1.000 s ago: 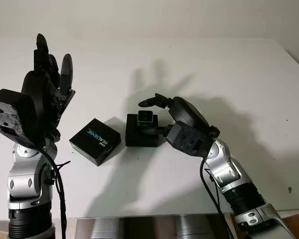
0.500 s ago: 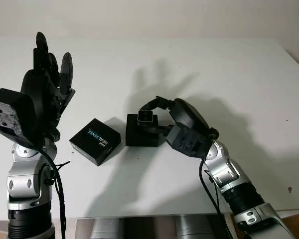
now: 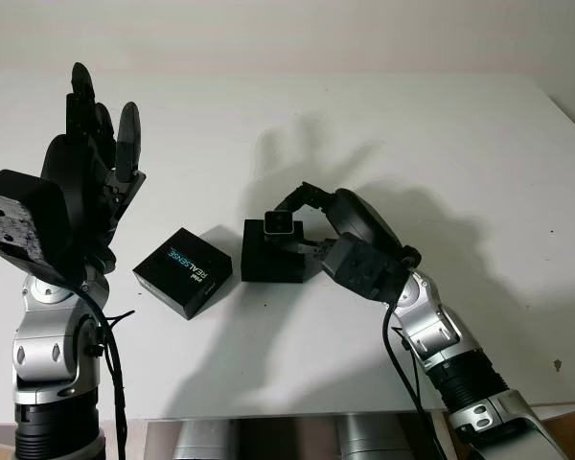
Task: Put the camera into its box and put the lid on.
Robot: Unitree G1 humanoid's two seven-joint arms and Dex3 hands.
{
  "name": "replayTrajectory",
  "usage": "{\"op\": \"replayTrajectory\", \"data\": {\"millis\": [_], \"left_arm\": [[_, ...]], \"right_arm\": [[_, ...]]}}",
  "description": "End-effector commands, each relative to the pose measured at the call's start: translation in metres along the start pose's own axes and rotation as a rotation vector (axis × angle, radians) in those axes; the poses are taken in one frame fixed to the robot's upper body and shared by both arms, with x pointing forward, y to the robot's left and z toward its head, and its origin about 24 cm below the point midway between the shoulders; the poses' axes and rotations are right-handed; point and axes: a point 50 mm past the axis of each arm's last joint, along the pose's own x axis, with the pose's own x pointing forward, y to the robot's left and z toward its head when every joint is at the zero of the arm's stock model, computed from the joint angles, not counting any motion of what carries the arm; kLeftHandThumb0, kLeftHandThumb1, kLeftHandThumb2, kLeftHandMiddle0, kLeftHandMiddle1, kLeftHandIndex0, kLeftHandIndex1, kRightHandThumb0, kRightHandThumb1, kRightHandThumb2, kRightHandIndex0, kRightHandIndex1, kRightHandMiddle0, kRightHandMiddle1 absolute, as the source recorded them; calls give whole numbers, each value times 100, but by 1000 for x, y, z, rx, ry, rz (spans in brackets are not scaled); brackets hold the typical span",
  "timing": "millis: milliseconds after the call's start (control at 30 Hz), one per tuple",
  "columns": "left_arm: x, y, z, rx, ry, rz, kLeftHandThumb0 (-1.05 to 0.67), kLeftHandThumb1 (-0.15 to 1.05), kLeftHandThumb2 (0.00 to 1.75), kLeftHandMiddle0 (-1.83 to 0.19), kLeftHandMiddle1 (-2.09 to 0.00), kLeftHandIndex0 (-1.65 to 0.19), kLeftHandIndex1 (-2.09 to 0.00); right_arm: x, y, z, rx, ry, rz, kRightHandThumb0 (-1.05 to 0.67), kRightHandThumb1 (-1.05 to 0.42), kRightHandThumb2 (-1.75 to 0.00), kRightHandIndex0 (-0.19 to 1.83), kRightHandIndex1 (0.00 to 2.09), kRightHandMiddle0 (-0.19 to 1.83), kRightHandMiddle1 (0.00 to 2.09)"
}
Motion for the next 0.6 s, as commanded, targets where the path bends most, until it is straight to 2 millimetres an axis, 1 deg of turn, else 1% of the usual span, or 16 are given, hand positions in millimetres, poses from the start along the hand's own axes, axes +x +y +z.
{"op": "replayTrajectory", "data": {"millis": [0, 167, 367, 567], "left_arm": [[-2, 4, 4, 15, -17, 7, -61, 105, 54, 19, 0, 19, 0], [-2, 4, 4, 20, -17, 4, -56, 105, 56, 19, 0, 19, 0], [-2, 5, 4, 16, -18, 8, -57, 105, 53, 19, 0, 19, 0], [-2, 5, 5, 28, -10, 2, -57, 105, 55, 19, 0, 19, 0]], "right_arm": [[0, -2, 2, 23, -18, -9, -42, -98, -6, 37, 5, 42, 120], [0, 1, 0, 62, -23, -15, -43, -97, -5, 38, 6, 40, 127], [1, 5, -3, 115, -10, -7, -43, -98, -5, 38, 6, 34, 142], [0, 8, -6, 234, 11, 22, -42, -98, -5, 36, 5, 29, 153]]}}
